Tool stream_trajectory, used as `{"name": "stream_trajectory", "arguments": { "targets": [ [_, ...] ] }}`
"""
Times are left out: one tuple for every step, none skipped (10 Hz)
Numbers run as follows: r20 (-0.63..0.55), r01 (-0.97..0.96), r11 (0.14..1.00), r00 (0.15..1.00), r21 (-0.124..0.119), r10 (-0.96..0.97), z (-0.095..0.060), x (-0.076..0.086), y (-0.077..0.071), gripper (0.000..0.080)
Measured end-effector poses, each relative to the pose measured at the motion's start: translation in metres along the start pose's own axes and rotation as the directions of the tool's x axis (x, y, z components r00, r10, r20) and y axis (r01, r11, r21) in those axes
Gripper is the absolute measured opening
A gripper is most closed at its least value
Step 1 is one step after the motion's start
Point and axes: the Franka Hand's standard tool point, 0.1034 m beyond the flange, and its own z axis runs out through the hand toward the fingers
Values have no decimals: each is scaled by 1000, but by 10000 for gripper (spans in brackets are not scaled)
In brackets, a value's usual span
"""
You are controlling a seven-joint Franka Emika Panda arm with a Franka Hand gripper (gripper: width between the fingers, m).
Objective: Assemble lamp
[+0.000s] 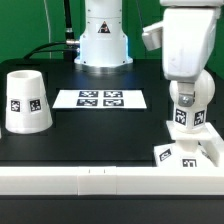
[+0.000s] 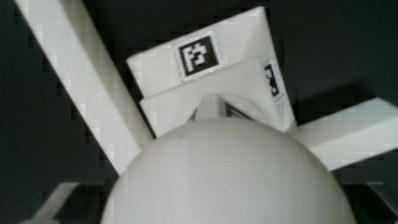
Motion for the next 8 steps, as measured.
{"name": "stream_trajectory", "arguments": {
  "targets": [
    [0, -45, 999, 999, -1, 45, 0, 0, 0, 577],
    [-1, -122, 993, 993, -2, 122, 0, 1, 0, 577],
    [-1, -155, 988, 988, -2, 155, 0, 1, 0, 577],
    [-3, -228, 974, 974, -3, 228, 0, 1, 0, 577],
    [-7, -294, 956, 956, 1, 294, -1, 1, 1, 577],
    [-18, -400, 917, 916, 15, 400, -2, 0, 3, 577],
    [-25, -472, 881, 881, 20, 472, -2, 0, 4, 577],
    [-31, -550, 835, 834, 20, 550, -3, 1, 5, 577]
  ]
}}
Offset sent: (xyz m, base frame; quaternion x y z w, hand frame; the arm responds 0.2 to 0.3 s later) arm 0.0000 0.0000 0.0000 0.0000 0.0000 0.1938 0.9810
